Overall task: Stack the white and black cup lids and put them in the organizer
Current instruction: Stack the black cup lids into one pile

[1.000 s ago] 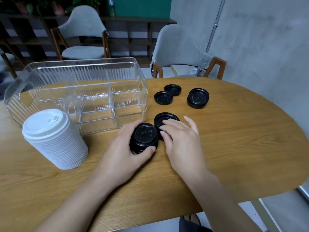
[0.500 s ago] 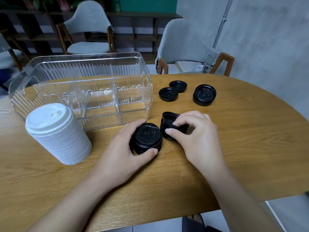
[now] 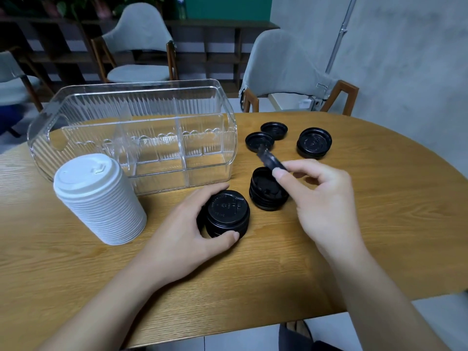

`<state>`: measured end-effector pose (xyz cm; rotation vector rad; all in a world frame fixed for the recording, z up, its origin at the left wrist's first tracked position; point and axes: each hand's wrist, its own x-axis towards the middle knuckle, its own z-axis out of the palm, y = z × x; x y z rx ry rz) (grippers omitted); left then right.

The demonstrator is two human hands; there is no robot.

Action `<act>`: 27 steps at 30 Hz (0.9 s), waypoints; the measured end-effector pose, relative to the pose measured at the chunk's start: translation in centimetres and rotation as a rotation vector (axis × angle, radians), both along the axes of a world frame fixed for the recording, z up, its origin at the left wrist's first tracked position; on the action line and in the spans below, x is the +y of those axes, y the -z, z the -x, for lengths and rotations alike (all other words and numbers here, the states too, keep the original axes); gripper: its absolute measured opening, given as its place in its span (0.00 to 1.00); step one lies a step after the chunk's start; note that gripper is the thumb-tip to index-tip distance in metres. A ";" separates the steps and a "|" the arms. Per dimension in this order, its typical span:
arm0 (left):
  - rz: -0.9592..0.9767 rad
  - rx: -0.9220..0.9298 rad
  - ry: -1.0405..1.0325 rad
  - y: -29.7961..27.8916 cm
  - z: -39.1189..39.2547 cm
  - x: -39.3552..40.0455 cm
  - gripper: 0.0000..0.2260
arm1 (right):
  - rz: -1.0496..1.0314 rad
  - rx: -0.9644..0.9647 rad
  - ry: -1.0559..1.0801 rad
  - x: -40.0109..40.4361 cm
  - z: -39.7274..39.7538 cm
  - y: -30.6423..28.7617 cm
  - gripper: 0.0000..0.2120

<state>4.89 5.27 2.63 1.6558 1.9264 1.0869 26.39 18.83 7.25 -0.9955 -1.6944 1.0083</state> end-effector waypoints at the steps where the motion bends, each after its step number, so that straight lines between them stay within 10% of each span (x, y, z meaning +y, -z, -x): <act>1: 0.004 -0.004 0.000 -0.1 0.0 -0.1 0.41 | 0.018 0.051 -0.013 -0.4 0.1 -0.5 0.04; 8: -0.211 -0.010 -0.085 -1.7 -0.9 0.6 0.50 | 0.380 0.310 -0.208 -2.3 1.6 -0.2 0.11; 14: -0.393 -0.106 -0.075 -1.9 -1.7 1.7 0.37 | 0.560 0.422 -0.355 -2.7 2.2 0.3 0.16; 22: -0.284 -0.054 0.010 -1.3 -0.4 0.6 0.33 | -0.118 -0.191 -0.340 -2.7 0.6 -1.1 0.31; 27: -0.231 0.014 0.052 -0.3 0.1 -0.2 0.36 | -0.081 -0.280 -0.453 -2.7 0.4 -1.0 0.30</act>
